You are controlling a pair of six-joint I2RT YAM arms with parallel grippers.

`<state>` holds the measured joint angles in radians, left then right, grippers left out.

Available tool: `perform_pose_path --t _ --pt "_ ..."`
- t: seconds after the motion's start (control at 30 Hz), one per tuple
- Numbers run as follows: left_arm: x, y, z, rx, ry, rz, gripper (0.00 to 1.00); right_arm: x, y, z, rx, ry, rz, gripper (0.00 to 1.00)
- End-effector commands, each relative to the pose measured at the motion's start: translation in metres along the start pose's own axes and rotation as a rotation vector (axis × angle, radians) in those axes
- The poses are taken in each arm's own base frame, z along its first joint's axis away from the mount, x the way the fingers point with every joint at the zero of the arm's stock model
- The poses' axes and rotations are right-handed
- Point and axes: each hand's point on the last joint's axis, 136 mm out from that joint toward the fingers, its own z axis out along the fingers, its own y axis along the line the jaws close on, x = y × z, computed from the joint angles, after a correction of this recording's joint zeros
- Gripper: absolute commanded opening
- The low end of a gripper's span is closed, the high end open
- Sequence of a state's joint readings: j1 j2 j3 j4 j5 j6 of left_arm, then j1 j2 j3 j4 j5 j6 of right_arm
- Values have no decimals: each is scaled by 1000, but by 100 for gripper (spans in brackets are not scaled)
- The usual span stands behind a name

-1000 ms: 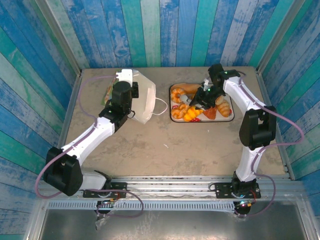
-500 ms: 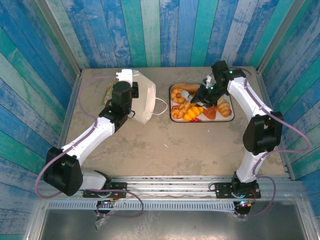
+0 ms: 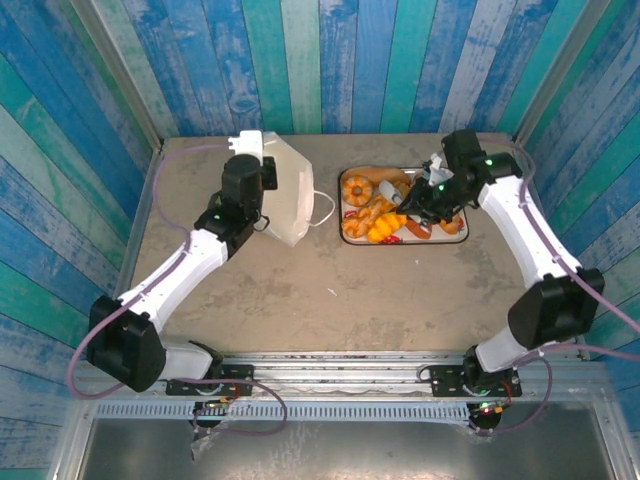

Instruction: Take the fake bread out of the paper bag

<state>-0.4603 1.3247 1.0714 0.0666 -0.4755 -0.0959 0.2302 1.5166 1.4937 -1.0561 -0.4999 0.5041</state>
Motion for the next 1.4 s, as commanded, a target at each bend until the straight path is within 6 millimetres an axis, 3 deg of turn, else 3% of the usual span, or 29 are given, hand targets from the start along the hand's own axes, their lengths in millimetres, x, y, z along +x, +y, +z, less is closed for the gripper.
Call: perform_pose_path --t 0.0,0.27,0.47,0.83,1.13,1.37 --pt "-9 -9 6 37 26 -66 1 9 -9 -12 29 -53 -19 32" --pt "-23 -14 5 112 75 -206 2 30 -22 -29 54 -125 -53 29" --pt "-20 -12 17 199 177 -382 4 43 -38 -37 107 -172 -88 29" --pt "16 -33 48 331 411 -559 5 67 -69 -33 186 -187 -117 29" --pt "45 -33 76 310 478 -614 7 85 -87 -40 268 -276 -142 28" --pt "51 -22 94 263 484 -623 11 97 -96 -35 291 -301 -122 28"
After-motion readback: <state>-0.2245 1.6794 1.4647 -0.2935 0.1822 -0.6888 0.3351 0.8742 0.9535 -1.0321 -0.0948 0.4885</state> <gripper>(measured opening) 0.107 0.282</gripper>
